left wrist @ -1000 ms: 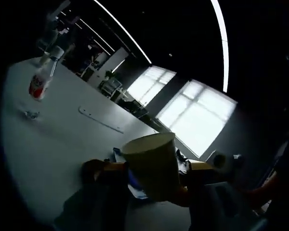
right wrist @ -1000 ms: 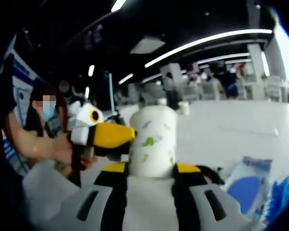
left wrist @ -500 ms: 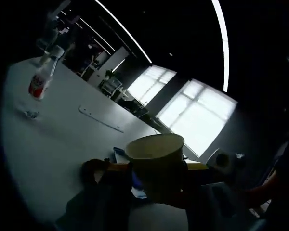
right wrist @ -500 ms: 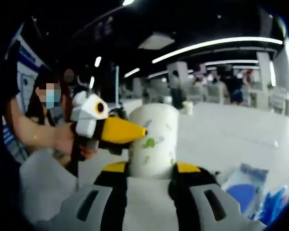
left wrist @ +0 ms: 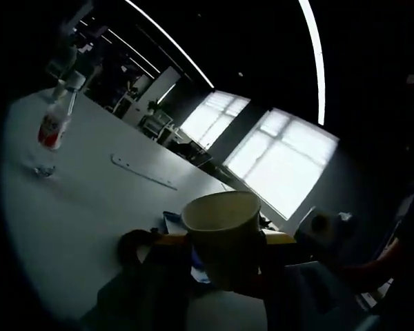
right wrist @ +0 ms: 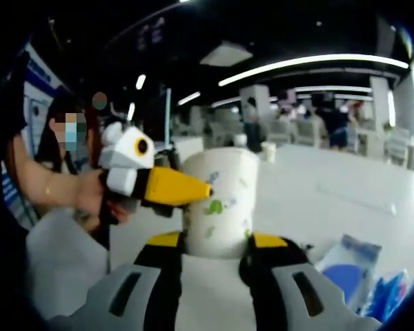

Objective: Arrange the tabletop items into an orderly group along one side of the table until the central work area is clear of visible clutter.

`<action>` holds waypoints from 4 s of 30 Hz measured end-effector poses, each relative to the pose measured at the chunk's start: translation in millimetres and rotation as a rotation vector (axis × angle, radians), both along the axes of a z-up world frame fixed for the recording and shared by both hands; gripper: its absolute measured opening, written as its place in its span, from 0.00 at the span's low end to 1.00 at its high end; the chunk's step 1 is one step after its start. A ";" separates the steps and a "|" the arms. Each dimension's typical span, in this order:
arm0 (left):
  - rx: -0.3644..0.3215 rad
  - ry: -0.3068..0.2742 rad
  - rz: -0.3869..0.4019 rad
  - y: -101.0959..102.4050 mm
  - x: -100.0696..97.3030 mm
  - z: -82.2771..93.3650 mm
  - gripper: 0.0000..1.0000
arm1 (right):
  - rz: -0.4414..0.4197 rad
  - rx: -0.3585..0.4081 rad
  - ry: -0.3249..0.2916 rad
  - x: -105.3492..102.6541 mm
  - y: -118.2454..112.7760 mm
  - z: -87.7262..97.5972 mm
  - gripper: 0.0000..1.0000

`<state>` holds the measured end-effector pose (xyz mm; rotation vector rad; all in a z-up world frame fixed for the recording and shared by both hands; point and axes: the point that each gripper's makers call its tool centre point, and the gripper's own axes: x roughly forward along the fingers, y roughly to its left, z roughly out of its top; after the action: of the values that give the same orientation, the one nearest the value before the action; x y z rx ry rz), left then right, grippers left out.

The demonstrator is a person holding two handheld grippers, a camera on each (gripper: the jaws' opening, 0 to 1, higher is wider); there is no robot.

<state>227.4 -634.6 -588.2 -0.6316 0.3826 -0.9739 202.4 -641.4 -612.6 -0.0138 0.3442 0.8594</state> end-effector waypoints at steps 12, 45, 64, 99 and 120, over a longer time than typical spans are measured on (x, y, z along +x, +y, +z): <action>-0.019 -0.052 -0.013 -0.9 -3.4 15.2 0.35 | 0.010 -0.064 -0.005 -3.1 -2.3 -1.3 0.39; 0.295 -0.236 0.190 33.4 48.6 9.0 0.35 | -0.202 -0.051 0.023 5.5 -49.5 3.7 1.00; 0.488 -0.298 0.337 60.9 105.3 -19.5 0.35 | -0.272 -0.126 0.052 6.2 -77.6 -18.6 0.98; 0.636 -0.324 0.554 76.6 200.5 -79.1 0.36 | -0.396 -0.097 0.195 17.3 -91.7 -73.3 0.90; 0.696 -0.347 0.579 80.9 218.5 -98.6 0.36 | -0.433 -0.091 0.230 15.4 -100.9 -84.1 0.89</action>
<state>446.0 -553.8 -686.8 0.0760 0.1864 -0.3338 217.8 -742.3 -696.7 0.0737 0.5781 0.4156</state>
